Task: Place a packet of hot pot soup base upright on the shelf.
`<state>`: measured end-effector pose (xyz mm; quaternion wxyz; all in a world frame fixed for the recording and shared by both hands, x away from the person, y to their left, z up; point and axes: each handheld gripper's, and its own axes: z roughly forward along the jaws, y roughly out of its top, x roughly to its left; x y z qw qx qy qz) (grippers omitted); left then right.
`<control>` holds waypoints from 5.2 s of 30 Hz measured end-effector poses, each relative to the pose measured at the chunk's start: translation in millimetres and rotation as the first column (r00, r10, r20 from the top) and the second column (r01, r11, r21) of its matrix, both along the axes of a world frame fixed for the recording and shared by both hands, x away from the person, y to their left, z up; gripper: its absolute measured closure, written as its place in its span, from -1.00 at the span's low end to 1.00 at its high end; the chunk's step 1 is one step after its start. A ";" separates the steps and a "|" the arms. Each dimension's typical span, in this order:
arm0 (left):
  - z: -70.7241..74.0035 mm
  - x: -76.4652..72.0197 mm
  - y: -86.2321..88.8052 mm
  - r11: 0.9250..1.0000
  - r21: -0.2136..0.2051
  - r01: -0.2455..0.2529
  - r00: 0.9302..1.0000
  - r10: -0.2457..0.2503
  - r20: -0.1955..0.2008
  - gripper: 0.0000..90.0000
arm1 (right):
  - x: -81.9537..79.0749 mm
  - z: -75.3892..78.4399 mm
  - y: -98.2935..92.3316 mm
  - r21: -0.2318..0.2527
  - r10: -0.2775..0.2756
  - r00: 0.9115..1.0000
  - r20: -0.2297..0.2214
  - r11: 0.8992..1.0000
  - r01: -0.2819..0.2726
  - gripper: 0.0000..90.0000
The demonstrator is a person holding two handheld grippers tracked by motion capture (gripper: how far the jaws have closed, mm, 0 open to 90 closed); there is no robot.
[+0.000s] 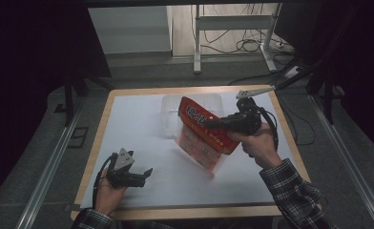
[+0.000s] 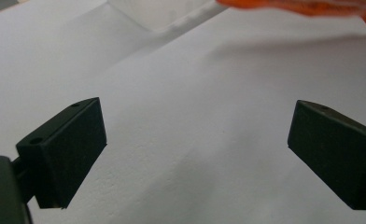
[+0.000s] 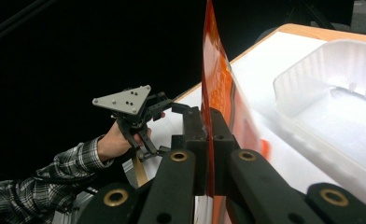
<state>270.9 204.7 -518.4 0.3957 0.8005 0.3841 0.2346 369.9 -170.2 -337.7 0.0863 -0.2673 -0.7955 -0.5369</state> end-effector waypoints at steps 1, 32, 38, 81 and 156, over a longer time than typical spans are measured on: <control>-0.1 0.0 0.0 1.000 0.000 0.000 1.000 0.000 0.000 -0.91 | 0.8 0.9 -0.6 0.000 -0.004 1.000 0.002 1.000 0.004 0.98; 0.8 0.2 3.1 1.000 -0.026 -0.003 1.000 0.003 0.002 -0.93 | 53.8 40.8 -0.9 0.074 -0.067 0.997 -0.042 0.995 0.070 0.98; 0.7 0.2 2.8 1.000 -0.026 -0.002 1.000 0.002 0.001 -0.93 | 68.1 41.2 8.2 0.072 -0.066 0.997 -0.049 0.995 0.069 0.98; 0.7 -1.7 6.6 0.999 -0.032 -0.004 1.000 0.004 -0.004 -0.92 | 176.6 -1.1 84.3 -0.099 -0.096 0.995 -0.014 0.991 0.095 0.98; -1.6 -0.5 4.3 0.999 -0.037 0.003 1.000 -0.004 -0.015 -0.96 | 40.8 -55.0 -10.6 -0.267 -0.186 0.927 0.325 0.922 0.279 -0.89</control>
